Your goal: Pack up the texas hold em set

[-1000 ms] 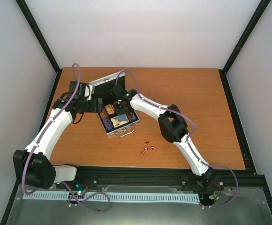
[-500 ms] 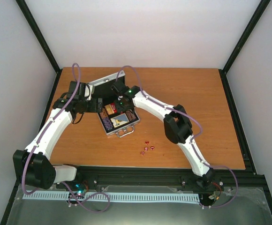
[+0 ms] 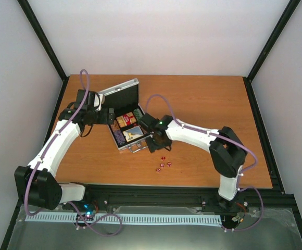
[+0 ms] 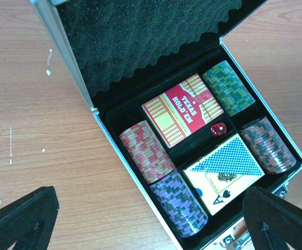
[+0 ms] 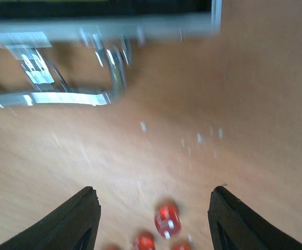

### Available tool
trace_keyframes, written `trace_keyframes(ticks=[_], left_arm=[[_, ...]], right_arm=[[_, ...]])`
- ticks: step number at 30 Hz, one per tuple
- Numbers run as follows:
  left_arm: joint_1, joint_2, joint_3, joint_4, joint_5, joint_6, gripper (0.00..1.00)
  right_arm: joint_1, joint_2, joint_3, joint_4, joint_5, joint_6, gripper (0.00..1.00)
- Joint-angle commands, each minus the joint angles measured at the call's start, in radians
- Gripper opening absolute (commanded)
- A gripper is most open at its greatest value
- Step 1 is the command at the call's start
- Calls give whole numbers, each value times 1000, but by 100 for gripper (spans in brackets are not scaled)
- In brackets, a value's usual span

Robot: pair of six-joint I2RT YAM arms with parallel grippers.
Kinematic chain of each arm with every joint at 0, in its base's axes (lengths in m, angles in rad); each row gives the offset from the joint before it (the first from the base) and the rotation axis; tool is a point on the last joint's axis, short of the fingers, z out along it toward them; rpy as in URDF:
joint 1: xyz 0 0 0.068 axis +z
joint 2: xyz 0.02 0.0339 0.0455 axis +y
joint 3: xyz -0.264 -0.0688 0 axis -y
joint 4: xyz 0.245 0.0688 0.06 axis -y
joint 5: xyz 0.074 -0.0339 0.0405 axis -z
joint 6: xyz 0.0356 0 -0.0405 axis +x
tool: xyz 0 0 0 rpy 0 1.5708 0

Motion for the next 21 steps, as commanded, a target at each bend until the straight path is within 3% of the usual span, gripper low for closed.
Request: trace_keyframes(ticks=[1, 21], left_arm=[[7, 10, 36, 5, 2, 12, 100], [7, -8, 19, 1, -6, 2, 100]], right_arm=[[25, -94, -158, 19, -29, 74, 59], [45, -11, -286, 89, -5, 65, 52]])
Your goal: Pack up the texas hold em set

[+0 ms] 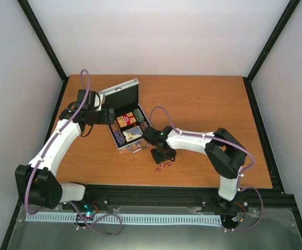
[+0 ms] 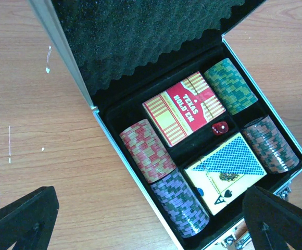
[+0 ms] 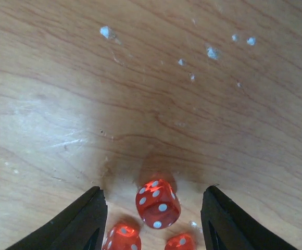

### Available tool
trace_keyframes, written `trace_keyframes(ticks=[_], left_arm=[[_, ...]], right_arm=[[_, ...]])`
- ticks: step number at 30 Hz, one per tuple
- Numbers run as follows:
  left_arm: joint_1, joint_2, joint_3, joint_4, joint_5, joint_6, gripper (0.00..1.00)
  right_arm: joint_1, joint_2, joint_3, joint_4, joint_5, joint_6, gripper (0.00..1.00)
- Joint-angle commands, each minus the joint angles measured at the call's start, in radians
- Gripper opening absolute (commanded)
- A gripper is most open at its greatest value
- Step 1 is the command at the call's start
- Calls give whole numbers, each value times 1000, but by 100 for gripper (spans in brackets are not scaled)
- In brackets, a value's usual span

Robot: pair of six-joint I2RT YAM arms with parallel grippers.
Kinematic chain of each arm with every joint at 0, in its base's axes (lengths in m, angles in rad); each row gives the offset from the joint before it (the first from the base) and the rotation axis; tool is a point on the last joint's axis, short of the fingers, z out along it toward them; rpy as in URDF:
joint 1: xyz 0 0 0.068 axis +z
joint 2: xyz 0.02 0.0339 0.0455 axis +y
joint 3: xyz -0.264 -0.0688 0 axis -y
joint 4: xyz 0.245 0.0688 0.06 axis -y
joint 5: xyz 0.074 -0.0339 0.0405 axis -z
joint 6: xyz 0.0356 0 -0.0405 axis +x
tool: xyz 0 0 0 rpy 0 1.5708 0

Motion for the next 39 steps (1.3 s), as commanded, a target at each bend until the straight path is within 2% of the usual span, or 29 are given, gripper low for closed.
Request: trace_keyframes(ticks=[1, 9, 11, 18, 21, 28, 35, 39], left_arm=[[7, -19, 17, 1, -6, 3, 100], [7, -19, 17, -2, -3, 15, 100], [7, -19, 18, -5, -2, 17, 100], [7, -30, 13, -3, 1, 15, 100], [7, -35, 12, -5, 0, 17, 100], [7, -40, 16, -6, 3, 14, 100], [7, -43, 18, -12, 1, 8, 100], [7, -46, 14, -7, 1, 1, 100]], right_arm=[[5, 38, -12, 21, 34, -17, 51], [3, 61, -28, 43, 53, -13, 41], [2, 67, -25, 41, 49, -11, 31], [2, 53, 6, 1, 57, 2, 13], [3, 39, 32, -27, 67, 2, 11], [2, 44, 280, -127, 89, -42, 12], [-32, 207, 538, -109, 69, -109, 12], [-50, 300, 610, -8, 43, -134, 12]])
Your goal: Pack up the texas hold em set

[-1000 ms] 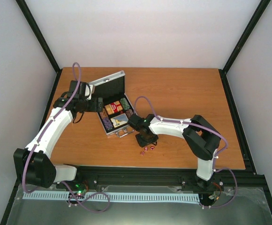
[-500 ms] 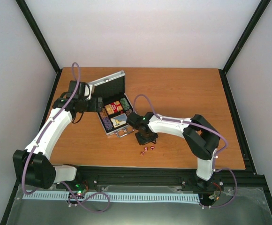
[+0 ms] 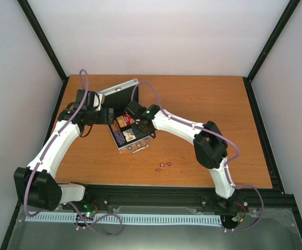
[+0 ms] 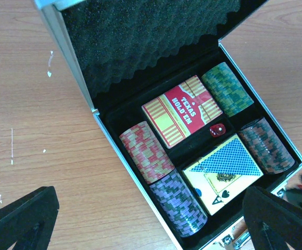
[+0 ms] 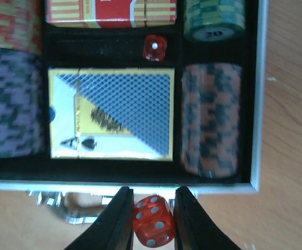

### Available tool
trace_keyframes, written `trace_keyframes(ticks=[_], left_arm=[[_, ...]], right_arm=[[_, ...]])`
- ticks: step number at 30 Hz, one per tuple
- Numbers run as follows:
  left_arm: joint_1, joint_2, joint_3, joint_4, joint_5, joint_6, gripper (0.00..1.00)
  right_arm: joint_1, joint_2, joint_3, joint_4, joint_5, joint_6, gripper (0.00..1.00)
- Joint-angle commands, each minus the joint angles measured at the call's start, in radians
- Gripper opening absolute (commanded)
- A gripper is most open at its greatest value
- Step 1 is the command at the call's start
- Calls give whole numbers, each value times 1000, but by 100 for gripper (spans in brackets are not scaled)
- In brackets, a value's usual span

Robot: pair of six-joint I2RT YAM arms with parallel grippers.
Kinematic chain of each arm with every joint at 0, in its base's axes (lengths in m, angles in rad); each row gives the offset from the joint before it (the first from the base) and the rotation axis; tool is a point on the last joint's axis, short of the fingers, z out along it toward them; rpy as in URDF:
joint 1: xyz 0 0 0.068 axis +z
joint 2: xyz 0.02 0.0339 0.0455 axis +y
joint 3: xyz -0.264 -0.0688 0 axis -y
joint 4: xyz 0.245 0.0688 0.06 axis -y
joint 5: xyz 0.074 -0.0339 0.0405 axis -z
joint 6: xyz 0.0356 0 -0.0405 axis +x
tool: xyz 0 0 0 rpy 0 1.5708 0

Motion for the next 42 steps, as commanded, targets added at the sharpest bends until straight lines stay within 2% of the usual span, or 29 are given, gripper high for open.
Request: trace_keyframes(ticks=[1, 10, 20, 33, 42], left_arm=[[7, -27, 12, -6, 0, 0, 100], [6, -33, -3, -8, -7, -3, 100], [7, -24, -3, -7, -16, -3, 100], [7, -7, -10, -4, -23, 3, 100], [7, 2, -10, 2, -21, 3, 100]], right_arm=[[-23, 113, 66, 93, -21, -46, 12], [-34, 215, 168, 227, -37, -38, 12], [-43, 331, 271, 217, -65, -37, 12], [-75, 383, 285, 189, -25, -33, 12], [-76, 376, 288, 189, -49, -55, 25]])
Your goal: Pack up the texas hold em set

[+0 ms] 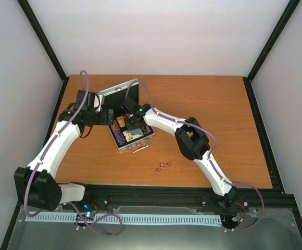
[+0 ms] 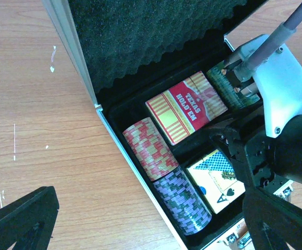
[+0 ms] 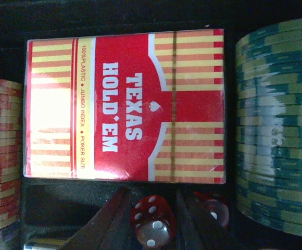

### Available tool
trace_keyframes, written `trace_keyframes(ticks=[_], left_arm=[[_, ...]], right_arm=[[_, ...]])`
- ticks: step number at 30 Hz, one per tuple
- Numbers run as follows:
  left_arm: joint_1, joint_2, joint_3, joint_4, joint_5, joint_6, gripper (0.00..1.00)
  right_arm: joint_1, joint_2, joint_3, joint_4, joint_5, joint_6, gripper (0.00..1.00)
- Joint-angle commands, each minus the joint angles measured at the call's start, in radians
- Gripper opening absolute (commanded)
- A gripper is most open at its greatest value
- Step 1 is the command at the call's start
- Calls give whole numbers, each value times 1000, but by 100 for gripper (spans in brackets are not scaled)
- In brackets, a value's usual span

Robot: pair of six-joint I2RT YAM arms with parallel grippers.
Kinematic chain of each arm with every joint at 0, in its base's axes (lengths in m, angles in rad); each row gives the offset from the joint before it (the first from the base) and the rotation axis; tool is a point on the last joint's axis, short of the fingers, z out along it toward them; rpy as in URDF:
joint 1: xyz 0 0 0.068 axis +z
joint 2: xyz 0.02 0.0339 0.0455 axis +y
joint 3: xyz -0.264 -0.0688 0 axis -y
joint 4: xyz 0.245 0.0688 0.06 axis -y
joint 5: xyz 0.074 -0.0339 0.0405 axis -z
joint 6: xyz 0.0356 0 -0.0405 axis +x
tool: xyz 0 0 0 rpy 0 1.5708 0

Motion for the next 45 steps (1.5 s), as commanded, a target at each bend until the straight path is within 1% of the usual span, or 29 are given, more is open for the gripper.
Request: trace_keyframes(ticks=[1, 4, 13, 15, 17, 19, 23, 27, 28, 32, 36, 37, 40, 45], left_arm=[[7, 7, 3, 2, -9, 3, 100], [7, 7, 6, 2, -6, 1, 100], [7, 6, 8, 3, -7, -3, 100], [7, 2, 9, 4, -9, -5, 100], [7, -1, 9, 4, -9, -6, 100], [7, -2, 9, 4, -7, -9, 100], [7, -2, 10, 5, -1, -16, 100], [7, -1, 13, 7, 1, -16, 100], [7, 2, 15, 8, 2, -14, 100], [7, 10, 23, 9, 3, -15, 100], [7, 13, 21, 15, 9, -14, 100], [7, 15, 21, 15, 12, -14, 100], [7, 18, 18, 17, 17, -14, 100], [7, 21, 11, 18, 13, -7, 100]], right_arm=[[-6, 5, 16, -30, 10, -20, 27], [-7, -15, 16, -22, -4, -34, 29], [-5, -117, 17, -18, -54, -60, 31], [-5, -148, 13, -34, -55, -59, 37], [-3, -184, -3, -52, -54, -56, 44], [-1, -222, -34, -71, -49, -51, 49], [4, -319, -170, -107, -12, -39, 64], [5, -467, -390, -114, 32, -7, 94], [5, -505, -468, -116, 41, 1, 99], [5, -664, -671, -138, 65, 59, 100], [7, -762, -825, -142, 48, 113, 100], [7, -775, -856, -139, 41, 122, 99], [12, -791, -923, -126, 23, 141, 94], [41, -782, -976, -111, -7, 127, 86]])
